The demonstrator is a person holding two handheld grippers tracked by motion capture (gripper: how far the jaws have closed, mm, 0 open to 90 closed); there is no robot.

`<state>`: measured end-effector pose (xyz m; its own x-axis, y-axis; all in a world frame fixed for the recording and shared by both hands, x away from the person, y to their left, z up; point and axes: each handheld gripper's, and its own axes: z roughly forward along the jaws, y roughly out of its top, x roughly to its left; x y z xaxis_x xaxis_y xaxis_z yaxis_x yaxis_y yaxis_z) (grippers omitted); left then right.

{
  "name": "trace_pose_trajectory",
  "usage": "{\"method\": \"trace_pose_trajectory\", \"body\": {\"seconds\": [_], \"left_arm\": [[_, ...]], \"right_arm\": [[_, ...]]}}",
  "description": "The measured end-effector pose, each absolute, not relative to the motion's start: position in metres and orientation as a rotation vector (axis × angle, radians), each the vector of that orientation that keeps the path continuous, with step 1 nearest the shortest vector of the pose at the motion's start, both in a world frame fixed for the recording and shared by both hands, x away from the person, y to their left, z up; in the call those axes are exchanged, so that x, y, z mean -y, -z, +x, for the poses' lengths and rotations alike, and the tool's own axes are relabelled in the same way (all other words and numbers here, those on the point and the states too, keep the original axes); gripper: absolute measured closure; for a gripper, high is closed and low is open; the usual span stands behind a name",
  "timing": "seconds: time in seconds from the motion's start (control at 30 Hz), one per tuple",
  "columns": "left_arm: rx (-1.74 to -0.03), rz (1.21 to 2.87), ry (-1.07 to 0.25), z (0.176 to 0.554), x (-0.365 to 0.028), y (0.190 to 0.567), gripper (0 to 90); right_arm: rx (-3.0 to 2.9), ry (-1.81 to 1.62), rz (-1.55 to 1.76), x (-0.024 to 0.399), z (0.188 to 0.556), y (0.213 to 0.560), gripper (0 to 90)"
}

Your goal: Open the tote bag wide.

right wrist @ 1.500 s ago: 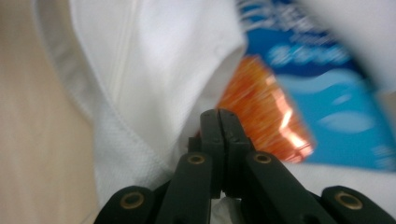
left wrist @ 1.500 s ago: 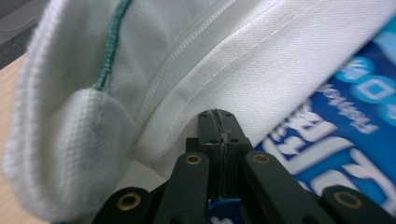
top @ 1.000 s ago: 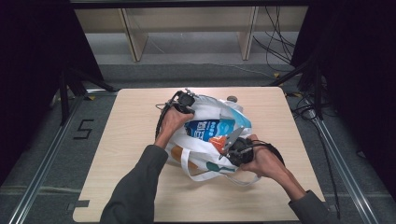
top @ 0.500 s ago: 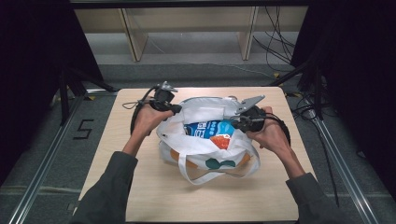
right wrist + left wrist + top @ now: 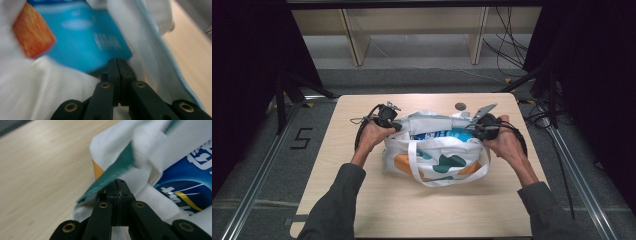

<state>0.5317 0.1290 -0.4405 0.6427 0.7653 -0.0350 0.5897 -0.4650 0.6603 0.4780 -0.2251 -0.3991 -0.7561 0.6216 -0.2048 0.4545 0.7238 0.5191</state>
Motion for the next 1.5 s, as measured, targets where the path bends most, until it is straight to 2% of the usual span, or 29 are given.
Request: {"method": "trace_pose_trajectory", "body": {"seconds": [0.03,0.17,0.23,0.37,0.5,0.67,0.73,0.9,1.07,1.13,1.37,1.5], "left_arm": [[-1.037,2.218,-0.362,0.531,-0.129,0.441,89.5],[-1.002,2.255,-0.410,0.527,-0.125,0.433,89.4],[-0.986,2.219,-0.411,0.522,-0.125,0.424,89.2],[-0.906,2.191,-0.439,0.504,-0.121,0.405,86.9],[-0.836,2.194,-0.434,0.484,-0.118,0.399,86.0],[-0.693,2.220,-0.304,0.447,-0.100,0.405,85.2],[-0.653,2.259,-0.311,0.438,-0.091,0.409,86.0],[-0.664,2.247,-0.243,0.437,-0.082,0.416,88.5],[-0.632,2.306,-0.178,0.433,-0.084,0.423,89.5],[-0.624,2.299,-0.091,0.426,-0.084,0.432,89.6],[-0.577,2.338,-0.064,0.416,-0.081,0.437,89.6],[-0.562,2.341,-0.129,0.424,-0.081,0.424,86.7]], "right_arm": [[-2.575,-0.651,0.869,0.235,0.477,0.417,90.0],[-2.555,-0.675,0.885,0.236,0.476,0.426,90.0],[-2.505,-0.742,0.835,0.236,0.472,0.419,90.0],[-2.413,-1.004,0.738,0.235,0.470,0.380,89.2],[-2.395,-0.992,0.770,0.234,0.484,0.368,89.5],[-2.505,-0.881,0.813,0.228,0.505,0.397,90.0],[-2.515,-0.906,0.805,0.225,0.508,0.401,90.0],[-2.579,-0.966,0.681,0.207,0.503,0.397,90.0],[-2.578,-0.797,0.736,0.203,0.524,0.411,90.0],[-2.531,-0.784,0.832,0.207,0.539,0.416,90.0],[-2.506,-0.730,0.958,0.213,0.561,0.420,90.0],[-2.521,-0.664,0.972,0.204,0.563,0.417,90.0]]}}
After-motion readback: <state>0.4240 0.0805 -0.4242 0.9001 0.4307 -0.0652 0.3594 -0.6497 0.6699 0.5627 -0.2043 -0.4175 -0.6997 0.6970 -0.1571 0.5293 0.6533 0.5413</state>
